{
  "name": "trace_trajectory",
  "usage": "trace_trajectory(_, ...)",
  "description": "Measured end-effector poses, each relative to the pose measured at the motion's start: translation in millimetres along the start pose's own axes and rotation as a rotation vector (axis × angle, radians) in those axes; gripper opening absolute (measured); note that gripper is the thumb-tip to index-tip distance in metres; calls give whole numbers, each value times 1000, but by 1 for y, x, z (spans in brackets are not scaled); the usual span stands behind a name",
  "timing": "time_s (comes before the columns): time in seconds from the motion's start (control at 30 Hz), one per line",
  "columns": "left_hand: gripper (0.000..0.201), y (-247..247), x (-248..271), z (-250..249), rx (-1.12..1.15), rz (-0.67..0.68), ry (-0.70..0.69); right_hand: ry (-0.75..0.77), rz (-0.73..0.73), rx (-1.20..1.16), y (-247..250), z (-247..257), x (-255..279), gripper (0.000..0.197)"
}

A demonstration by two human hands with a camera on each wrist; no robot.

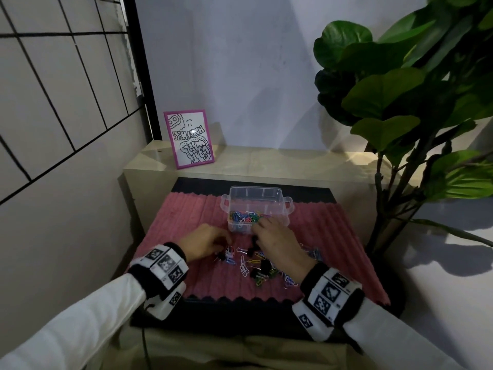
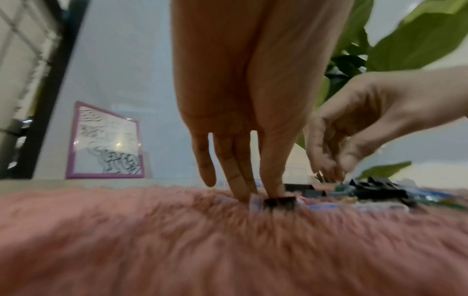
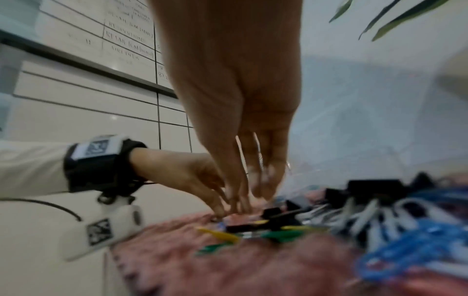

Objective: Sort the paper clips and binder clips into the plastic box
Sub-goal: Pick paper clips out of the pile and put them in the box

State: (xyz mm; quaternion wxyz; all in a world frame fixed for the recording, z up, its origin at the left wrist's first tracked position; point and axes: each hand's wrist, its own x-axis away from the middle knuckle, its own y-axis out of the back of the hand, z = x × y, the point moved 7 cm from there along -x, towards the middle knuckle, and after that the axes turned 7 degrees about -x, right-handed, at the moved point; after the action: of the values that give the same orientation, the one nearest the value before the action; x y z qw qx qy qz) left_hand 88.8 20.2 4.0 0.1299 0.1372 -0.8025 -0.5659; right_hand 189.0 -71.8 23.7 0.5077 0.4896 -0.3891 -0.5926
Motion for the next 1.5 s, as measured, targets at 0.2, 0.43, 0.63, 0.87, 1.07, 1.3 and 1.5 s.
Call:
trace_trajectory(0.2,30,-15,-18,-15,-322,134,-32,23,343,8,-35,22,8,48)
trace_trajectory(0.43,28,-14,-28,-16,-277,282,-6,-87,380,-424,-27,6,-7,13)
trace_trajectory(0.63,33,-10,-22,2,-101,296,62,-282,317,-819,-14,-28,-5,11)
trace_trajectory(0.87,9,12,-23,4,-25,138,55,-392,248,-1172,1,-41,2,10)
trace_trajectory(1.07,10,18,-14,-32,30,79,-105,-332,429,-928,-20,-17,-4,14)
trace_trajectory(1.3,20,-23,-9,-33,-201,183,-101,-218,417,-498,-38,10,-5,27)
trace_trajectory(1.5,13,-22,-8,-32,-256,182,-109,-200,383,-505,-39,8,-2,24)
